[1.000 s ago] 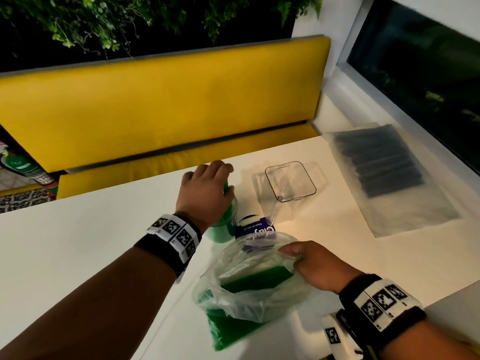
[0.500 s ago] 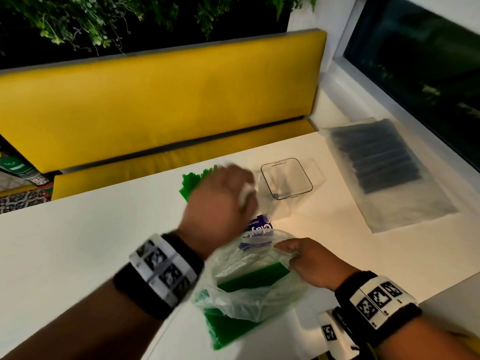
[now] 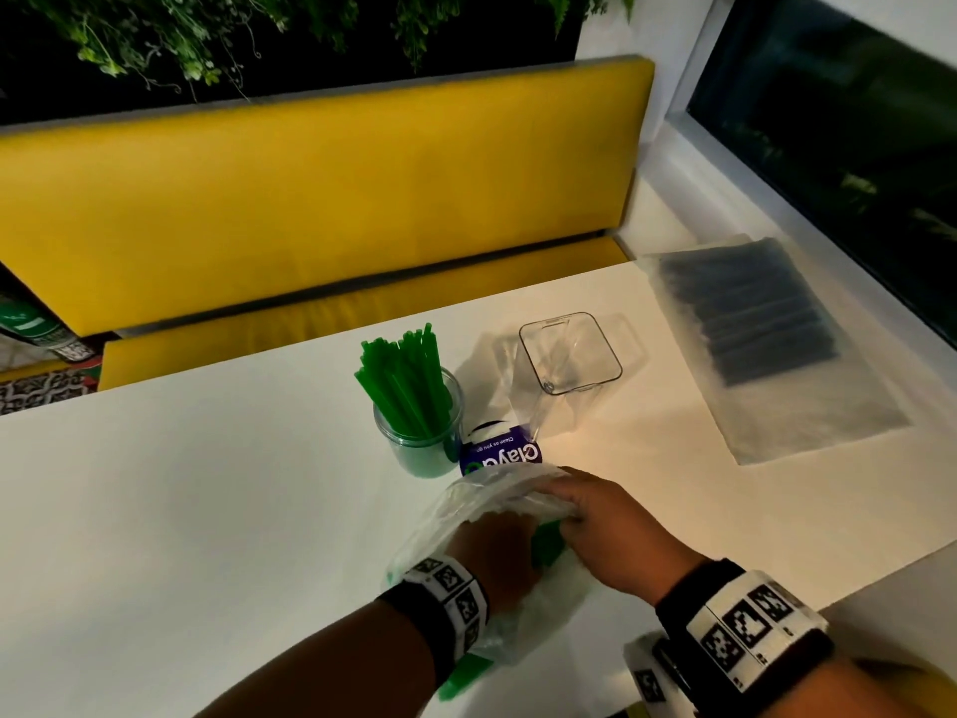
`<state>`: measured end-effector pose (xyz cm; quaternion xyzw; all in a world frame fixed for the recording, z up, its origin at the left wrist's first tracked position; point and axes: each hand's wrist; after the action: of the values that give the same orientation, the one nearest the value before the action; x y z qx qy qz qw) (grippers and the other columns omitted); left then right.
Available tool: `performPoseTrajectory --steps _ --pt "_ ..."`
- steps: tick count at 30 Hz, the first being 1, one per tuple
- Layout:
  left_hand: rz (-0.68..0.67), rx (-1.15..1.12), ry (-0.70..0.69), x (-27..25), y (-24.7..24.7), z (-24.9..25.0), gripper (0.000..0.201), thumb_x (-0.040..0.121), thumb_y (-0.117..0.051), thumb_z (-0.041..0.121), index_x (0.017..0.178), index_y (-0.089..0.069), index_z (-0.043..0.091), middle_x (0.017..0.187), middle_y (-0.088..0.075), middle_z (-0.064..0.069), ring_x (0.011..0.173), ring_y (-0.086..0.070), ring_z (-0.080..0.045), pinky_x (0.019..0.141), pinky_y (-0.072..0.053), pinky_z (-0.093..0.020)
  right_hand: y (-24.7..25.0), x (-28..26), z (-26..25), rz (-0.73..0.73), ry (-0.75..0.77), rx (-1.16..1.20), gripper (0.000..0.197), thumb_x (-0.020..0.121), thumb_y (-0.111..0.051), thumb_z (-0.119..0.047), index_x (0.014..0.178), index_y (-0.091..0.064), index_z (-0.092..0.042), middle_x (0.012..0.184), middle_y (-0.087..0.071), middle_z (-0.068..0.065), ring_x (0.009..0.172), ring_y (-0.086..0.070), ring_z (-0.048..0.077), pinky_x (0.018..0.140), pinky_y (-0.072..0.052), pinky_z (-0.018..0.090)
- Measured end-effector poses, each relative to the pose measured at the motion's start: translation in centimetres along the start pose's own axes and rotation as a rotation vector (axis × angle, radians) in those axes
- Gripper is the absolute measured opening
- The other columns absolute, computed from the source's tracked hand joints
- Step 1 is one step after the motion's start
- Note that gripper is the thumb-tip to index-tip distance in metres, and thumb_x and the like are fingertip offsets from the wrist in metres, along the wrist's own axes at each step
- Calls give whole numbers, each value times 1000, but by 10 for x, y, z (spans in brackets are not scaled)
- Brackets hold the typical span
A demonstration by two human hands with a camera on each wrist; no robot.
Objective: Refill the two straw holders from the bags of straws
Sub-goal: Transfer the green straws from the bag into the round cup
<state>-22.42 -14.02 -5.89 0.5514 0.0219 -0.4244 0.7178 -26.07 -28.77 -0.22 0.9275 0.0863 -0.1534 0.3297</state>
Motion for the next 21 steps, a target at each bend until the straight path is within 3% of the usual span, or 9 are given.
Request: performPoseTrajectory --steps 2,4,7,9,13,15,17,21 --pt "58 -59 -57 0 5 0 32 101 -42 48 104 -64 24 98 -64 4 89 -62 -16 81 -48 -28 2 1 8 47 17 -67 67 73 -47 9 112 -68 -41 122 -62 -14 108 -58 0 97 -42 14" --pt "40 -170 -80 -2 13 -1 22 103 -44 45 98 -60 32 89 -59 11 79 -54 -8 78 -43 -21 5 2 16 86 -21 -141 64 73 -48 7 114 -67 -39 125 -62 -11 114 -57 8 102 -42 20" --pt "-35 -177 -84 -1 22 -7 22 103 -47 41 106 -63 26 102 -64 5 90 -56 -11 88 -44 -23 6 2 22 82 -77 -232 61 76 -50 3 120 -64 -36 131 -60 -7 118 -56 13 104 -42 26" --pt "-46 -132 -104 1 28 -9 26 102 -46 44 107 -63 25 105 -65 3 95 -59 -15 88 -44 -25 5 2 21 68 -93 -240 60 79 -51 2 124 -62 -36 132 -60 -5 119 -56 14 105 -40 23" --pt "-110 -5 -205 3 38 5 33 105 -38 33 114 -63 13 107 -67 -10 100 -63 -25 92 -48 -35 4 5 5 48 -11 -61 63 77 -52 12 122 -65 -30 124 -62 -9 110 -54 -2 91 -30 -3" --pt "-103 -15 -175 5 38 7 37 106 -36 35 111 -64 12 101 -66 -8 94 -63 -24 91 -47 -33 6 6 4 67 -21 -52 61 77 -53 11 121 -66 -30 125 -61 -9 112 -54 2 92 -31 0" --pt "-84 -45 -168 3 40 5 37 105 -39 41 104 -65 14 96 -67 -4 88 -62 -21 87 -47 -31 7 6 10 78 -71 -101 62 78 -52 9 119 -66 -35 125 -62 -9 114 -56 8 95 -37 11" --pt "11 -195 -292 -19 62 8 17 97 -55 27 106 -64 16 101 -69 -3 91 -62 -18 89 -50 -31 9 5 33 149 -182 -197 56 79 -51 5 115 -68 -33 124 -66 -8 113 -61 14 98 -41 19"
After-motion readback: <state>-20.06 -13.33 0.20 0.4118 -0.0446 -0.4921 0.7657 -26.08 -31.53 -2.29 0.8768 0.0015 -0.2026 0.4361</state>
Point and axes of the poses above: each hand's wrist, its own x-axis towards the middle knuckle, its own y-axis out of the back of the hand, z = x × y
